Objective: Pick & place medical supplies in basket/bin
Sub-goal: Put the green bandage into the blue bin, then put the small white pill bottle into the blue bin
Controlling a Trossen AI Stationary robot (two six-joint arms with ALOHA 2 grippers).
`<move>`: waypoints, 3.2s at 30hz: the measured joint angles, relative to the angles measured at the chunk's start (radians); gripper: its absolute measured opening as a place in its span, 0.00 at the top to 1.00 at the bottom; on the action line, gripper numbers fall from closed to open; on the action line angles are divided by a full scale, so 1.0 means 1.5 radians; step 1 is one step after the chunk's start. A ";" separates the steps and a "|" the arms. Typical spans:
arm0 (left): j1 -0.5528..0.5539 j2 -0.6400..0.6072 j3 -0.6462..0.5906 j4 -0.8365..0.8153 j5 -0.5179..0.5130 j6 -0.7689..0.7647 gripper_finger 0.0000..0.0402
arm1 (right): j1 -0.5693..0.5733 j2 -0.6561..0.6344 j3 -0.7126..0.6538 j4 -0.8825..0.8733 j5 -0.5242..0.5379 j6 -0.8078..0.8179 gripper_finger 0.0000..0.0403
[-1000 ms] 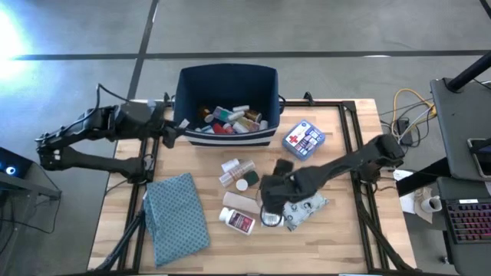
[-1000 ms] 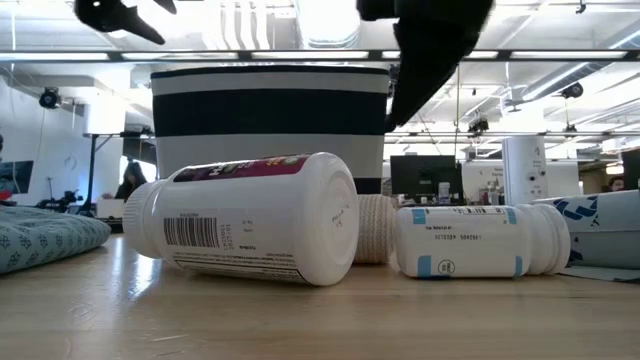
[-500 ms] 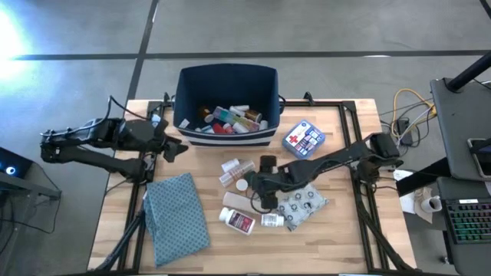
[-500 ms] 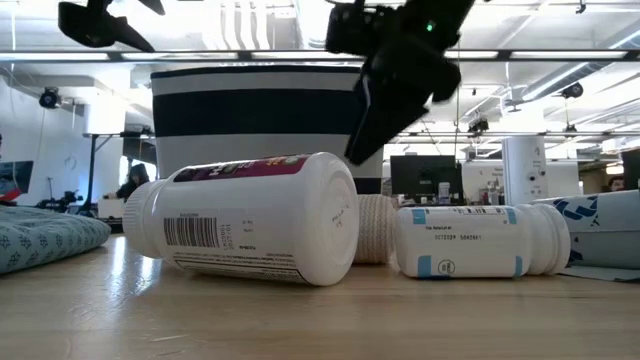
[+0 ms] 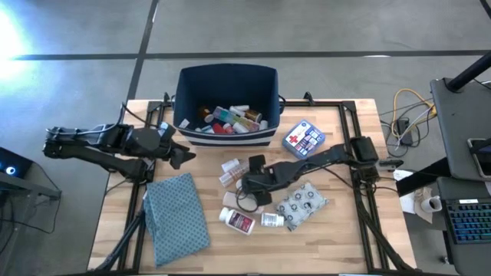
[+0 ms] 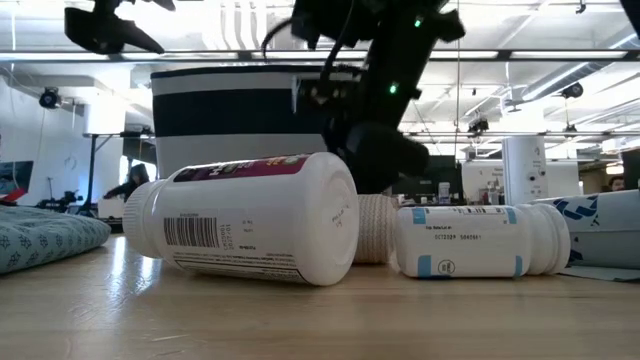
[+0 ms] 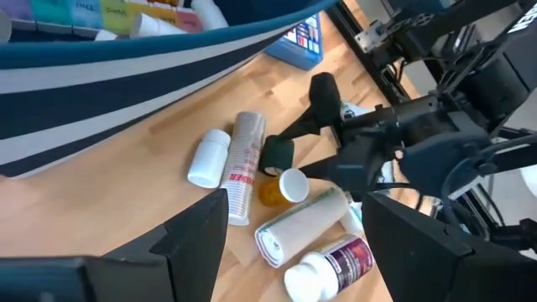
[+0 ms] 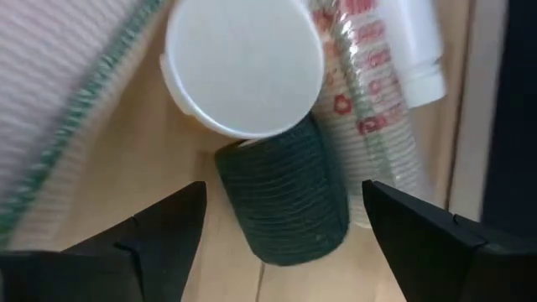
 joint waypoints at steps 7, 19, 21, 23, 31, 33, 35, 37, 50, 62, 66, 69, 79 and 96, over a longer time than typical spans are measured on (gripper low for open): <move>0.000 0.021 0.001 0.003 0.000 -0.001 0.37 | -0.025 0.027 0.003 -0.011 -0.039 0.002 0.24; 0.000 0.043 0.000 0.009 -0.026 0.000 0.37 | -0.075 0.018 0.005 -0.011 -0.136 0.223 0.44; 0.000 0.048 0.000 0.010 -0.033 0.000 0.37 | -0.078 0.017 0.005 -0.013 -0.138 0.240 0.49; 0.000 0.050 0.000 0.009 -0.035 0.001 0.37 | -0.078 0.010 0.005 -0.025 -0.153 0.252 0.52; 0.000 0.062 0.000 0.013 -0.045 0.002 0.37 | -0.062 -0.100 0.015 -0.087 -0.205 0.342 0.56; 0.000 0.068 0.000 0.013 -0.054 0.003 0.37 | -0.056 -0.147 0.016 -0.077 -0.179 0.365 0.56; 0.000 0.069 0.000 0.013 -0.055 0.003 0.37 | -0.051 -0.193 0.016 -0.061 -0.135 0.389 0.56; 0.000 0.073 0.000 0.014 -0.055 0.003 0.37 | -0.045 -0.238 0.015 -0.025 -0.068 0.404 0.55; 0.000 0.132 0.000 0.086 -0.055 0.043 0.37 | -0.250 -0.301 0.016 0.197 0.128 0.430 0.48; 0.000 0.218 0.000 0.085 -0.050 0.043 0.37 | -0.288 -0.304 0.034 0.163 0.098 0.317 0.28; 0.001 0.246 0.000 0.087 -0.051 0.043 0.37 | -0.288 -0.304 0.034 0.163 0.097 0.313 0.15; 0.002 0.276 0.000 0.087 -0.053 0.045 0.37 | -0.285 -0.304 0.034 0.156 0.090 0.314 0.09; 0.022 0.424 0.000 0.135 -0.055 0.090 0.37 | -0.275 -0.311 0.046 0.086 0.090 0.309 0.09; 0.024 0.622 0.005 0.257 -0.067 0.116 0.37 | -0.217 -0.332 0.105 0.049 0.098 0.327 0.09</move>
